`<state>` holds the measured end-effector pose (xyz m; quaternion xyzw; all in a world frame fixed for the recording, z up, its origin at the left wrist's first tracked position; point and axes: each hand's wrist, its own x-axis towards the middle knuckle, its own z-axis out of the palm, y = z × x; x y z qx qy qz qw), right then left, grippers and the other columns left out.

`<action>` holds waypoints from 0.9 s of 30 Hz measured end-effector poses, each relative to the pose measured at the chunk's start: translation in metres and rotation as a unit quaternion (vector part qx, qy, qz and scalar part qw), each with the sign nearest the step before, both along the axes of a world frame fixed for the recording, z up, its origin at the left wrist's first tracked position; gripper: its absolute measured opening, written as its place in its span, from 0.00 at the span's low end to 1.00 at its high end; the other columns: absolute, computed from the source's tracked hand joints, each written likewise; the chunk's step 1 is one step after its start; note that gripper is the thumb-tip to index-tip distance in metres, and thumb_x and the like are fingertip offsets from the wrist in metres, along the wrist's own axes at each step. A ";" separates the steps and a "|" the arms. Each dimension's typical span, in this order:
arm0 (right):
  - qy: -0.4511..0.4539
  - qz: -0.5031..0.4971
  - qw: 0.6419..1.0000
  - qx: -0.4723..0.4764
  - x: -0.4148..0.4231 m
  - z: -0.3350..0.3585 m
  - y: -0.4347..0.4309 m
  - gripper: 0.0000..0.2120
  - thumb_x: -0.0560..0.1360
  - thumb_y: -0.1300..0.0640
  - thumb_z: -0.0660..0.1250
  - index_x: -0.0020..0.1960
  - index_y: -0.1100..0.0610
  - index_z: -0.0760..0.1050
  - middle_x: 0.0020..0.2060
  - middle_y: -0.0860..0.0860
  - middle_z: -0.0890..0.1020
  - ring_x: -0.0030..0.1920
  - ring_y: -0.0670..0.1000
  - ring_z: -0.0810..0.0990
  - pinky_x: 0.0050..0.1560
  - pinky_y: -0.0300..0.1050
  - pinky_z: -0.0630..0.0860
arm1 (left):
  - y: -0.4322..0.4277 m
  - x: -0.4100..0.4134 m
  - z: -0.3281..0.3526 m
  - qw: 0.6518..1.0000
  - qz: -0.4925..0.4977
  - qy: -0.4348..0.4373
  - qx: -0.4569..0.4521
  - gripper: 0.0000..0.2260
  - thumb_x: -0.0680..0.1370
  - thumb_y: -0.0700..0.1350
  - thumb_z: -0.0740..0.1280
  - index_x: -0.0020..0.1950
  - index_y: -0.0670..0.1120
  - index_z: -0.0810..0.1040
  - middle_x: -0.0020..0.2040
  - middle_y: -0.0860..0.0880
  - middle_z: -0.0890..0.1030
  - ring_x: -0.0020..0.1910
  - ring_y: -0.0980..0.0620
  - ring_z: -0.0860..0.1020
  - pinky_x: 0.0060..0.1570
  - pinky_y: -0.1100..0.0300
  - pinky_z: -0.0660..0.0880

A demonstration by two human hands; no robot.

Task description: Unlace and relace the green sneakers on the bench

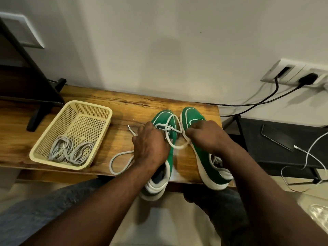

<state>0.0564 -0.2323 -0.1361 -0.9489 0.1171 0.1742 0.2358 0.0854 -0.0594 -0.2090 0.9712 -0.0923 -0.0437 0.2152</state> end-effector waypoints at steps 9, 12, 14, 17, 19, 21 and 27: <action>-0.099 -0.034 0.994 -0.039 0.015 -0.017 0.039 0.20 0.83 0.36 0.60 0.52 0.53 0.78 0.43 0.52 0.82 0.45 0.55 0.78 0.42 0.49 0.73 | 0.000 0.000 -0.003 0.999 -0.007 0.010 -0.032 0.12 0.79 0.56 0.71 0.59 0.53 0.84 0.58 0.47 0.75 0.59 0.45 0.73 0.58 0.42 0.77; -0.022 0.011 0.998 -0.053 0.020 -0.037 0.046 0.17 0.85 0.44 0.58 0.50 0.55 0.77 0.47 0.57 0.83 0.45 0.57 0.77 0.44 0.49 0.72 | 0.001 0.002 -0.006 0.999 -0.003 0.016 -0.033 0.11 0.78 0.52 0.72 0.58 0.51 0.85 0.55 0.47 0.74 0.58 0.44 0.74 0.55 0.43 0.78; -0.012 0.027 0.998 -0.057 0.020 -0.044 0.047 0.10 0.84 0.53 0.59 0.49 0.55 0.76 0.46 0.56 0.82 0.44 0.57 0.77 0.44 0.48 0.72 | 0.001 0.005 -0.009 0.999 0.005 0.025 -0.044 0.10 0.77 0.51 0.74 0.56 0.51 0.87 0.55 0.47 0.75 0.57 0.45 0.75 0.54 0.43 0.79; -0.026 0.046 0.997 -0.050 0.020 -0.044 0.042 0.08 0.83 0.57 0.60 0.44 0.54 0.71 0.40 0.52 0.77 0.42 0.56 0.77 0.39 0.47 0.67 | 0.000 0.008 -0.012 0.997 0.014 0.039 -0.059 0.08 0.75 0.52 0.77 0.51 0.51 0.87 0.53 0.48 0.75 0.54 0.46 0.76 0.53 0.45 0.80; -0.048 0.044 0.997 -0.048 0.019 -0.041 0.036 0.10 0.83 0.56 0.61 0.43 0.53 0.73 0.39 0.52 0.78 0.43 0.56 0.78 0.38 0.47 0.68 | 0.000 0.008 -0.014 0.997 0.004 0.039 -0.069 0.07 0.75 0.52 0.78 0.50 0.51 0.88 0.52 0.48 0.75 0.53 0.47 0.76 0.52 0.46 0.81; -0.063 0.035 0.997 -0.032 0.018 -0.039 0.033 0.13 0.85 0.53 0.61 0.42 0.53 0.75 0.41 0.53 0.81 0.44 0.56 0.79 0.41 0.48 0.71 | 0.000 0.008 -0.016 0.996 -0.004 0.035 -0.076 0.07 0.75 0.52 0.78 0.50 0.51 0.88 0.51 0.49 0.76 0.50 0.47 0.77 0.50 0.47 0.81; -0.061 -0.005 0.942 0.329 0.000 0.003 0.032 0.17 0.85 0.57 0.64 0.38 0.55 0.77 0.34 0.52 0.81 0.35 0.47 0.76 0.41 0.45 0.71 | 0.000 0.011 -0.019 0.990 0.055 0.067 -0.109 0.14 0.73 0.57 0.79 0.35 0.50 0.83 0.37 0.51 0.81 0.37 0.50 0.81 0.40 0.51 0.82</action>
